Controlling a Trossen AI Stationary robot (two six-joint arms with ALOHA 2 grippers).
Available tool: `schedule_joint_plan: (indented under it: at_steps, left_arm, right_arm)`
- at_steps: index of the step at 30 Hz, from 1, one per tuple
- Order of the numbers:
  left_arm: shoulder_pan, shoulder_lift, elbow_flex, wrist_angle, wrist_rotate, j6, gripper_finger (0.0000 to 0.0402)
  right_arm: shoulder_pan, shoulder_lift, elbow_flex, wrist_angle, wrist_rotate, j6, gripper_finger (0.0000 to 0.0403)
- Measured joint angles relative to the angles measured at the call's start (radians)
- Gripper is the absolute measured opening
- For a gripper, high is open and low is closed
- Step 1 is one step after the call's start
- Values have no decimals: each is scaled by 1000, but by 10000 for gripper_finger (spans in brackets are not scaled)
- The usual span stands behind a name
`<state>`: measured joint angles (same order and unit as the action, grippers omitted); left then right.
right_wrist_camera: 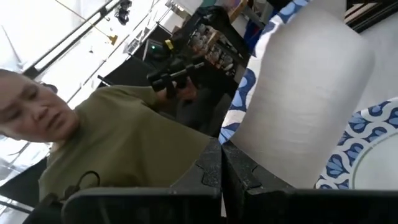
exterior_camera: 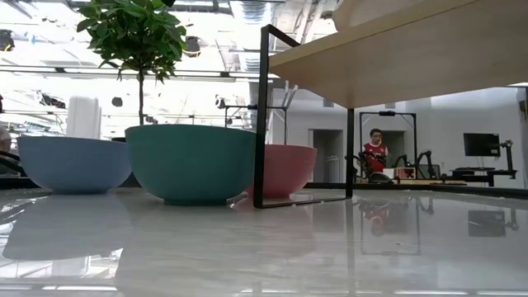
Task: Place and stack bowls onto a shelf
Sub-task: Stack the white patterned bowl on top of the white patterned bowl on the shelf
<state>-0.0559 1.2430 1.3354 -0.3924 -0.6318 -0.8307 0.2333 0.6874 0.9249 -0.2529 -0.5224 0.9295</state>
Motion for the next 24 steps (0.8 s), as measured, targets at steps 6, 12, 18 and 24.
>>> schedule_joint_plan:
  at_steps: [6,12,18,24]
  left_arm:
    - [0,0,0,-1,4,0,219]
    - [0,0,0,-20,24,2,219]
    - [0,0,0,-27,23,0,219]
    - [0,0,0,-27,-15,-49,219]
  right_arm:
    - [0,22,0,4,0,-13,17]
    - [2,54,1,23,-32,-15,17]
    - [2,78,1,74,-81,-43,17]
    - [-61,28,-62,93,-201,-115,17]
